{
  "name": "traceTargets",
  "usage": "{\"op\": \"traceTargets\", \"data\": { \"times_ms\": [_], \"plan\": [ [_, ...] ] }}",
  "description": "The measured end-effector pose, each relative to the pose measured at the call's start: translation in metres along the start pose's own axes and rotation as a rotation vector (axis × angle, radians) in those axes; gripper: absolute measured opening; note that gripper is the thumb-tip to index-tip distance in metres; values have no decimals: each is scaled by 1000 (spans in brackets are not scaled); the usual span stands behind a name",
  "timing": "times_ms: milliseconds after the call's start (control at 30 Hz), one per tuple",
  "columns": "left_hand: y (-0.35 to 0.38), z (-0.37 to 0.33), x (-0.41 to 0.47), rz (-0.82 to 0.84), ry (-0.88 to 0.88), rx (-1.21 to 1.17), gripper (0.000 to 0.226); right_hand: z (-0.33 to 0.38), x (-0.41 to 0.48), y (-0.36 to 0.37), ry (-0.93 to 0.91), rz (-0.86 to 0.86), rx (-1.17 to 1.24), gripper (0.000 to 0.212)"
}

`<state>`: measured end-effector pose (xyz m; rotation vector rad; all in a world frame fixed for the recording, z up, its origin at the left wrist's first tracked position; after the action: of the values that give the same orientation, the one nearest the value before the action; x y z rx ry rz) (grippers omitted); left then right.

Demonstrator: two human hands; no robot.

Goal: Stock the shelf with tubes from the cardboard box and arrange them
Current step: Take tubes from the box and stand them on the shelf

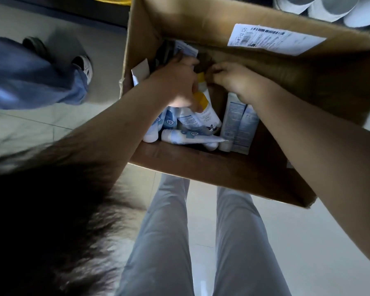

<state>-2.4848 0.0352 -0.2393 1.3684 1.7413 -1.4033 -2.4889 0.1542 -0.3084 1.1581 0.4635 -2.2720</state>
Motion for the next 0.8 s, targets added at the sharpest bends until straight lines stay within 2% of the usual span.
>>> {"op": "traceTargets", "data": {
  "times_ms": [267, 367, 467, 700, 800],
  "plan": [
    [1, 3, -2, -30, 21, -4, 36, 4, 5, 18, -32, 93, -134, 46],
    [2, 3, -2, -41, 30, 17, 38, 7, 3, 21, -62, 105, -232, 45],
    [1, 3, -4, -46, 31, 29, 38, 9, 0, 12, -67, 42, -305, 43],
    [5, 5, -6, -72, 58, 75, 46, 11, -20, -13, -87, -98, -264, 29],
    [5, -2, -11, -111, 96, 96, 46, 17, -43, -16, -91, -91, -246, 41]
  ]
}}
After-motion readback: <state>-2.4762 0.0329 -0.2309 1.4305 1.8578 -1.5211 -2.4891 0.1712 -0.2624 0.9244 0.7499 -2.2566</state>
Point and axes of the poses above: each hand's wrist, its own x-axis towards the middle knuckle, its own y-axis out of the palm, z = x × y, the point moved 8 cm from there along x, towards the middle knuckle, and after that the axes turned 13 degrees about z, right-handed, at the moved point
